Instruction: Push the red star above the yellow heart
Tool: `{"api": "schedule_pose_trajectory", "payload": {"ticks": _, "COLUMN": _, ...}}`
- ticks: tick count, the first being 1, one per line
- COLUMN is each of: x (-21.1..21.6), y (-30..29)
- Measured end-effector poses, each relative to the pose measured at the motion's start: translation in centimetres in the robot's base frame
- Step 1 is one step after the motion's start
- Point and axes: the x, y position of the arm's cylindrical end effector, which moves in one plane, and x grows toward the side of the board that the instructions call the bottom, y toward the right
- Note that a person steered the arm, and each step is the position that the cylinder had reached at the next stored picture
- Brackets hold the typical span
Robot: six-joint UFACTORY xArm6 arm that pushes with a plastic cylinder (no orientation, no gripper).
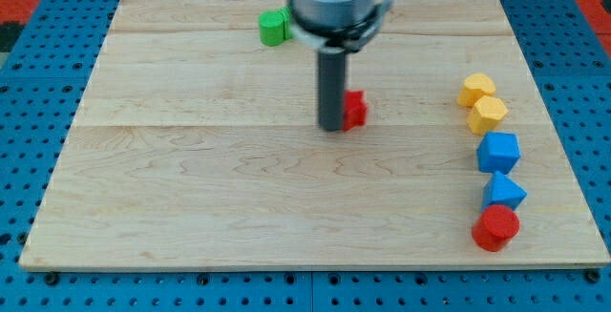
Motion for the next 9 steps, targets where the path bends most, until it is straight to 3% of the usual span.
{"api": "schedule_pose_trajectory", "payload": {"ticks": 1, "x": -3.3, "y": 6.8}}
{"api": "schedule_pose_trajectory", "payload": {"ticks": 2, "x": -6.5, "y": 8.9}}
{"api": "schedule_pose_trajectory", "payload": {"ticks": 3, "x": -7.1, "y": 3.1}}
{"api": "schedule_pose_trajectory", "payload": {"ticks": 4, "x": -11.9, "y": 4.3}}
{"api": "schedule_pose_trajectory", "payload": {"ticks": 5, "x": -11.9, "y": 9.7}}
{"api": "schedule_pose_trajectory", "payload": {"ticks": 7, "x": -9.8, "y": 1.7}}
{"api": "schedule_pose_trajectory", "payload": {"ticks": 9, "x": -8.8, "y": 12.4}}
